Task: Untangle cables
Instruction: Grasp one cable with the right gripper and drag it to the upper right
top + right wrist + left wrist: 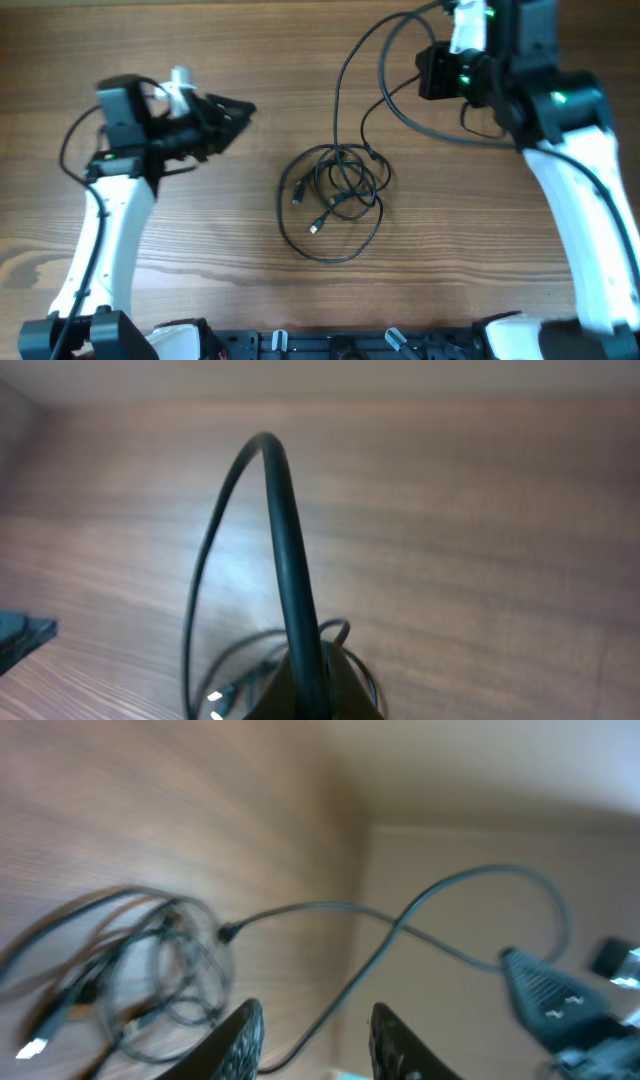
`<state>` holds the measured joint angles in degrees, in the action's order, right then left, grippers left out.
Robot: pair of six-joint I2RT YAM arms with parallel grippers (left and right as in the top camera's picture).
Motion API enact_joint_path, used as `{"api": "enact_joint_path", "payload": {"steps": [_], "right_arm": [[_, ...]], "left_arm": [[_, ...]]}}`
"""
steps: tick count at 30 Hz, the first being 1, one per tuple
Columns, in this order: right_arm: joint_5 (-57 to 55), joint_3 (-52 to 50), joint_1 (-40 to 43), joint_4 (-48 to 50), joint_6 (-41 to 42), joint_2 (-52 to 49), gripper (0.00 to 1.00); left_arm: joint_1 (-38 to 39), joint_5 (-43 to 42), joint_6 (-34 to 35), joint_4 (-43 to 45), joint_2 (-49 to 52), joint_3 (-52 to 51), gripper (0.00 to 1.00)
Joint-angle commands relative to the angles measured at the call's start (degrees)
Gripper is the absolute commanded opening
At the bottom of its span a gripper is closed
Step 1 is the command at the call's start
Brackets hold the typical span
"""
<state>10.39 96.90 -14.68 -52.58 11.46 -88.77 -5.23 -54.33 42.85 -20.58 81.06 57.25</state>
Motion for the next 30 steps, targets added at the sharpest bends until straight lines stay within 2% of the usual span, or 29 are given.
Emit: {"api": "enact_joint_path", "payload": {"steps": [1,3,4,5,6,7,9,10,11,13,16,18,20,24,27,28,29,30], "right_arm": [[-7.48,0.70,0.46,-1.01,3.30,-8.04,0.05],[-12.59,0.70,0.63,-2.16,5.66,-12.59,0.05],[-12.57,0.70,0.85,-2.40,5.66,-13.79,0.09],[-12.48,0.70,1.14,-2.82,5.73,-14.80,0.31],[-11.69,0.70,1.33,-3.48,5.66,-15.17,0.59],[-10.10,0.72,1.38,-4.35,4.90,-15.19,0.77],[-4.33,0.72,1.36,-5.38,2.03,-14.40,0.82],[2.40,0.72,1.33,-5.60,0.52,-14.29,0.84],[6.23,0.68,0.85,-6.21,-0.98,-14.32,0.84],[6.21,0.57,-0.72,-8.13,-2.32,-14.40,0.84],[5.99,-0.61,-3.28,-8.28,-3.80,-14.91,0.82],[7.15,-1.88,-4.83,-7.15,-3.74,-16.35,0.76],[8.74,-2.05,-6.40,-5.16,-3.28,-18.64,0.70],[2.29,-2.05,-7.61,-2.45,0.44,-25.38,0.59],[6.38,-2.05,-7.67,0.72,-0.94,-29.20,0.45],[6.36,-2.05,-7.67,2.47,-0.92,-29.66,0.37],[6.36,-2.05,-7.65,3.58,-0.92,-29.75,0.24],[6.14,-1.97,-7.65,3.98,-0.90,-29.59,0.13]], "left_arm": [[7.58,19.15,-3.41,-4.37,-0.37,-0.15,0.36],[12.44,26.77,-1.60,-6.62,-0.37,-0.15,0.29],[14.27,29.86,-0.26,-7.41,-0.37,-0.15,0.29],[15.45,31.67,0.39,-7.76,-0.37,-0.15,0.30],[16.57,33.38,1.33,-7.82,-0.37,-0.15,0.35],[17.38,34.53,1.36,-7.76,-0.37,-0.15,0.40],[17.42,35.63,1.36,-7.74,-0.37,-0.15,0.41],[16.41,36.89,1.84,-7.52,-0.37,-0.15,0.42],[15.08,37.48,3.28,-7.54,-0.37,-0.15,0.43],[12.41,37.48,3.26,-7.58,-0.37,-0.15,0.43],[9.66,37.46,3.26,-7.56,-0.37,-0.15,0.50],[9.22,37.46,3.26,-7.56,-0.37,-0.15,0.56],[9.25,37.44,3.28,-7.50,-0.37,-0.15,0.58],[9.25,37.46,3.23,-7.58,-0.37,-0.15,0.61],[9.25,37.46,3.23,-7.56,-0.37,-0.15,0.69],[9.25,37.46,3.23,-7.58,-0.37,-0.15,0.70],[9.25,37.46,3.23,-7.58,-0.37,-0.15,0.72],[9.25,37.46,3.23,-7.58,-0.37,-0.15,0.92]]}}
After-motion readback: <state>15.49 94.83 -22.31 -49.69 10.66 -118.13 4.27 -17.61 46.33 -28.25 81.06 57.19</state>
